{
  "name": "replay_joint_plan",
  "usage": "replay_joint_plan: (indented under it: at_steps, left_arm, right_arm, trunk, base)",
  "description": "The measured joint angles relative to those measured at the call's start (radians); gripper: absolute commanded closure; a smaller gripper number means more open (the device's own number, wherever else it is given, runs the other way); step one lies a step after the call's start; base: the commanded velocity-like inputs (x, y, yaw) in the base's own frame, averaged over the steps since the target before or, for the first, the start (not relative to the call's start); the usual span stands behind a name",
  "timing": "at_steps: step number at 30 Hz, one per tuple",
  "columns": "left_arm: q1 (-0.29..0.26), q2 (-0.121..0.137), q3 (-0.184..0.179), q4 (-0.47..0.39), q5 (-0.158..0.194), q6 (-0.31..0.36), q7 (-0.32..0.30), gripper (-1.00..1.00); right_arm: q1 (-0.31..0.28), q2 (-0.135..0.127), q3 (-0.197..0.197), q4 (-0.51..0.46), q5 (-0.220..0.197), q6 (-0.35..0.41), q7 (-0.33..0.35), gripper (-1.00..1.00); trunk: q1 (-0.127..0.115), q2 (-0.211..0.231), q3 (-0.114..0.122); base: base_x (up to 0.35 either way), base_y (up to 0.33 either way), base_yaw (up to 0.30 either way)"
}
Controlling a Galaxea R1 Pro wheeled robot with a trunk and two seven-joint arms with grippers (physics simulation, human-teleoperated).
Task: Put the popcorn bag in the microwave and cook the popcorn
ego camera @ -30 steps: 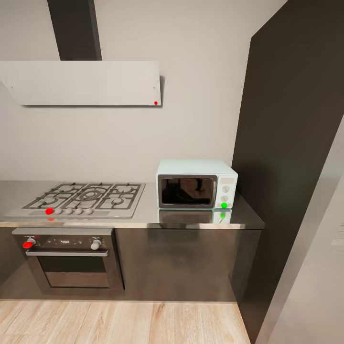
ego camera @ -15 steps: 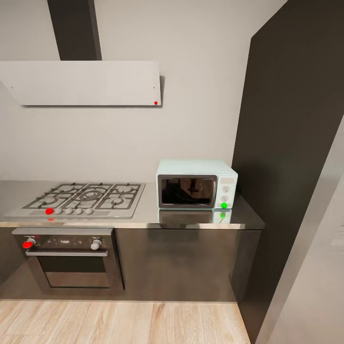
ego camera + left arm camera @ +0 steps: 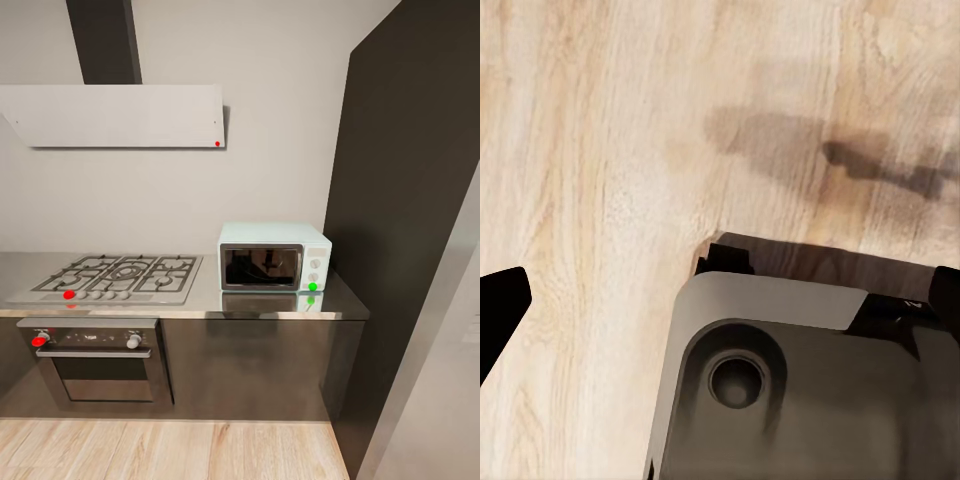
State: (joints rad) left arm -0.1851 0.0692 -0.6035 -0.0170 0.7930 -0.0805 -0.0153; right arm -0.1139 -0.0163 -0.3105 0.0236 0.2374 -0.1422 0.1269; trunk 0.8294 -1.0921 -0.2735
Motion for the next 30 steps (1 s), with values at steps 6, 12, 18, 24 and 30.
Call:
replay_joint_plan:
  at_steps: [6,12,18,24,30]
  left_arm:
    - [0.000,0.000,0.000,0.000,0.000,0.000,0.000,-1.00]
    - [0.000,0.000,0.000,0.000,0.000,0.000,0.000,-1.00]
    - [0.000,0.000,0.000,0.000,0.000,0.000,0.000,-1.00]
    - [0.000,0.000,0.000,0.000,0.000,0.000,0.000,-1.00]
    - [0.000,0.000,0.000,0.000,0.000,0.000,0.000,-1.00]
  right_arm:
    - [0.000,0.000,0.000,0.000,0.000,0.000,0.000,1.00]
    - [0.000,0.000,0.000,0.000,0.000,0.000,0.000,1.00]
    - [0.000,0.000,0.000,0.000,0.000,0.000,0.000,1.00]
    - [0.000,0.000,0.000,0.000,0.000,0.000,0.000,1.00]
    - [0.000,0.000,0.000,0.000,0.000,0.000,0.000,1.00]
  trunk:
    - [0.000,0.000,0.000]
    - [0.000,0.000,0.000]
    - [0.000,0.000,0.000]
    - [0.000,0.000,0.000]
    - [0.000,0.000,0.000]
  base:
    - [0.000,0.000,0.000]
    - [0.000,0.000,0.000]
    - [0.000,0.000,0.000]
    - [0.000,0.000,0.000]
    - [0.000,0.000,0.000]
